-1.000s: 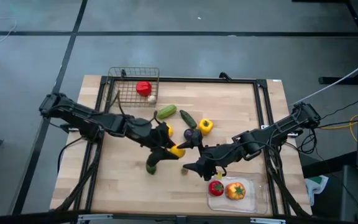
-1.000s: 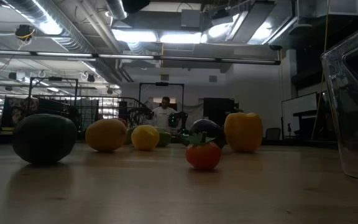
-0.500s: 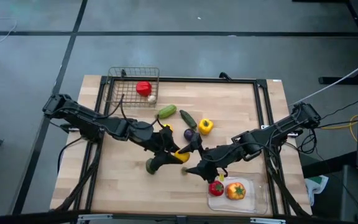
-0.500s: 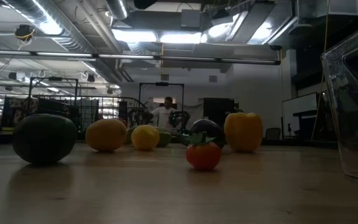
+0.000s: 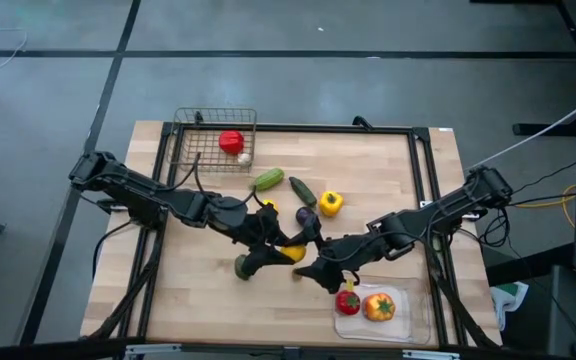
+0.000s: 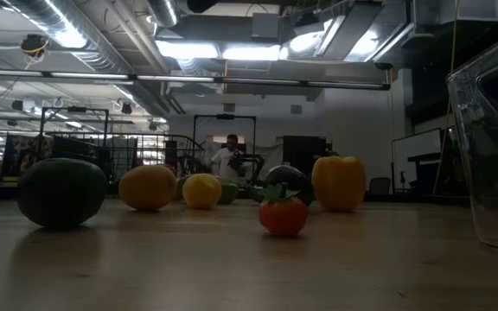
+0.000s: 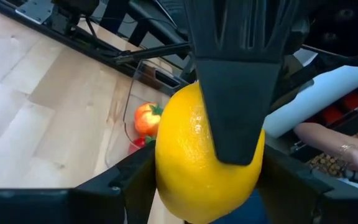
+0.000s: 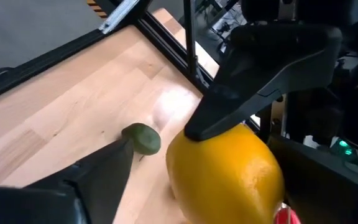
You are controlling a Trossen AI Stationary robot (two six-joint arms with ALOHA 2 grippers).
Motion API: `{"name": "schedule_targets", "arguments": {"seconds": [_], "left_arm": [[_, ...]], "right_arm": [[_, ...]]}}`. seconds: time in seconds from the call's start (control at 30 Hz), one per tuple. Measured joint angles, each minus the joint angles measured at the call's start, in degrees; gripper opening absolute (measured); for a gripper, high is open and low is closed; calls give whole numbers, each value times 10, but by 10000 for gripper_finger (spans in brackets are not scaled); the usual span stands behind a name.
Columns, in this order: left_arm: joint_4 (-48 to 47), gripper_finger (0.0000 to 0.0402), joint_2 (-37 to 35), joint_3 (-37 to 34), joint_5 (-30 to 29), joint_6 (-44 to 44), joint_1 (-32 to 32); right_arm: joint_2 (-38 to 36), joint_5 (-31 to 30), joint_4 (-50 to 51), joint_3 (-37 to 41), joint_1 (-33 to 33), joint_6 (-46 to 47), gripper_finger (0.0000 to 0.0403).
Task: Sort produce into baskets
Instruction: Put the bottom lemon into the transparent bin
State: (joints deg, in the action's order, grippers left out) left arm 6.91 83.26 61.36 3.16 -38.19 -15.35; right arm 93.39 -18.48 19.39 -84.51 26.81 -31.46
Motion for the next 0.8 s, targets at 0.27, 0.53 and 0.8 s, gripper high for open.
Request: {"name": "schedule_targets", "arguments": {"seconds": [0.27, 0.53, 0.8], "left_arm": [[-11, 232, 0, 0, 1, 22, 0], [-16, 232, 1, -1, 2, 36, 1], [-31, 240, 2, 0, 2, 50, 5]], "right_arm": [[9, -14, -3, 0, 0, -3, 262], [10, -17, -2, 0, 0, -5, 225], [12, -17, 3, 1, 0, -5, 229]]}}
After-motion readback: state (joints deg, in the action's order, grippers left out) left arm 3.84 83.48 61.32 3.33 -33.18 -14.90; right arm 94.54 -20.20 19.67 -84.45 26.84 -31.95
